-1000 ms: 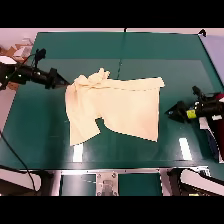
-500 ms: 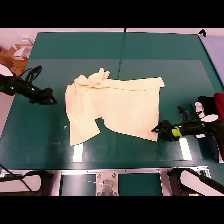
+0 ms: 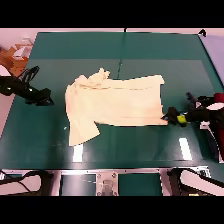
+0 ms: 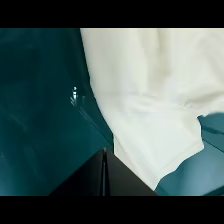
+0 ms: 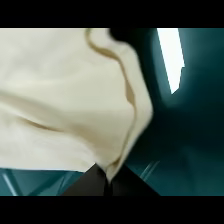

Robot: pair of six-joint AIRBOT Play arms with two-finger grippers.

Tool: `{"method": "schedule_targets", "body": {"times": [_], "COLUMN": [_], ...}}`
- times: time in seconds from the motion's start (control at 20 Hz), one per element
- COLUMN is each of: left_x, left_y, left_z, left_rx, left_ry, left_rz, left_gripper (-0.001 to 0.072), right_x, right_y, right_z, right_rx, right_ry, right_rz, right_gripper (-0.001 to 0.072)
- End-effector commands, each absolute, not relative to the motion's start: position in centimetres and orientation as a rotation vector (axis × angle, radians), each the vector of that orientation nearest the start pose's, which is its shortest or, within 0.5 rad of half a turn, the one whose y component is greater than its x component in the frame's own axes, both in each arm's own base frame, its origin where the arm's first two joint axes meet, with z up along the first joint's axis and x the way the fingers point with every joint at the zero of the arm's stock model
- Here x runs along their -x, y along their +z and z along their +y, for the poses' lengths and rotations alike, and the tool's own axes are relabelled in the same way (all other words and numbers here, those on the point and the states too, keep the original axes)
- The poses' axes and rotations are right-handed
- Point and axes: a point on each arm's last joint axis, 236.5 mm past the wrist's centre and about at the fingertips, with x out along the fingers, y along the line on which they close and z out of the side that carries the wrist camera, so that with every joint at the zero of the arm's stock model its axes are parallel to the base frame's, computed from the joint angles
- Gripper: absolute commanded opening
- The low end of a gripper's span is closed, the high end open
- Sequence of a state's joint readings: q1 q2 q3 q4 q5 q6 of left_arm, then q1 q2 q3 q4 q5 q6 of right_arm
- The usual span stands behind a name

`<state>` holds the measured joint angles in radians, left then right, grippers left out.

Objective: Fold the shirts.

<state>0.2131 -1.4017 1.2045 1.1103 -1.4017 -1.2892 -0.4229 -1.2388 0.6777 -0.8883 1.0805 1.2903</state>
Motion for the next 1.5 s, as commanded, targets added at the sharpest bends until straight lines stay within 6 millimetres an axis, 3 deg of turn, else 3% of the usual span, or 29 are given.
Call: {"method": "schedule_targets", "body": {"times": [0.0, 0.1, 0.2, 0.3, 0.55, 0.65, 0.8, 0.85, 0.9, 0.95, 1.0, 1.1, 1.2, 1.25, 1.35, 1.45], "left_x": [-35.9, -35.9, -35.0, -34.0, -31.5, -32.1, -32.2, -31.9, -31.3, -30.9, -30.6, -31.2, -33.0, -34.2, -36.2, -37.0], "left_y": [-0.3, -0.8, -2.0, -3.5, -8.9, -9.6, -10.0, -10.0, -9.9, -9.6, -9.2, -6.9, -2.7, 0.6, 9.0, 20.3], "left_z": [-2.5, -2.7, -3.7, -5.9, -12.3, -15.3, -18.1, -18.5, -18.8, -19.0, -19.0, -19.0, -17.9, -17.0, -15.6, -14.7], "left_rx": [0.377, 0.414, 0.474, 0.577, 0.712, 0.685, 0.597, 0.590, 0.581, 0.564, 0.548, 0.488, 0.379, 0.304, 0.178, 0.092], "left_ry": [-0.286, -0.262, -0.271, -0.310, -0.344, -0.384, -0.415, -0.430, -0.451, -0.478, -0.498, -0.537, -0.535, -0.528, -0.512, -0.513], "left_rz": [1.440, 1.441, 1.468, 1.483, 1.462, 1.391, 1.353, 1.364, 1.381, 1.395, 1.407, 1.396, 1.335, 1.280, 1.119, 0.877], "left_gripper": [0.0026, 0.0030, 0.0553, 0.0572, 0.0571, 0.0469, 0.0472, 0.0419, 0.0128, 0.0027, 0.0026, 0.0025, 0.0025, 0.0025, 0.0025, 0.0026], "right_x": [-31.3, -30.7, -30.6, -30.7, -31.5, -31.8, -32.0, -32.1, -32.1, -32.1, -32.1, -32.8, -34.9, -36.1, -38.1, -38.3], "right_y": [-6.6, -7.2, -7.6, -7.6, -7.5, -7.5, -7.5, -7.4, -7.4, -7.4, -7.3, -6.0, -1.4, 2.1, 11.8, 23.6], "right_z": [-6.1, -7.4, -8.3, -7.9, -6.1, -5.5, -4.9, -4.9, -4.9, -4.9, -4.9, -4.3, -3.1, -2.8, -2.6, -2.8], "right_rx": [-0.883, -0.892, -0.885, -0.893, -0.852, -0.834, -0.824, -0.826, -0.826, -0.826, -0.826, -0.844, -0.849, -0.838, -0.739, -0.578], "right_ry": [-0.121, -0.161, -0.197, -0.186, -0.132, -0.118, -0.104, -0.102, -0.102, -0.102, -0.101, -0.060, 0.055, 0.106, 0.195, 0.212], "right_rz": [1.253, 1.250, 1.246, 1.249, 1.256, 1.258, 1.260, 1.258, 1.258, 1.258, 1.256, 1.243, 1.169, 1.103, 0.913, 0.664], "right_gripper": [0.0013, 0.0013, 0.0013, 0.0013, 0.0013, 0.0013, 0.0013, 0.0013, 0.0013, 0.0013, 0.0013, 0.0012, 0.0012, 0.0012, 0.0012, 0.0012]}}
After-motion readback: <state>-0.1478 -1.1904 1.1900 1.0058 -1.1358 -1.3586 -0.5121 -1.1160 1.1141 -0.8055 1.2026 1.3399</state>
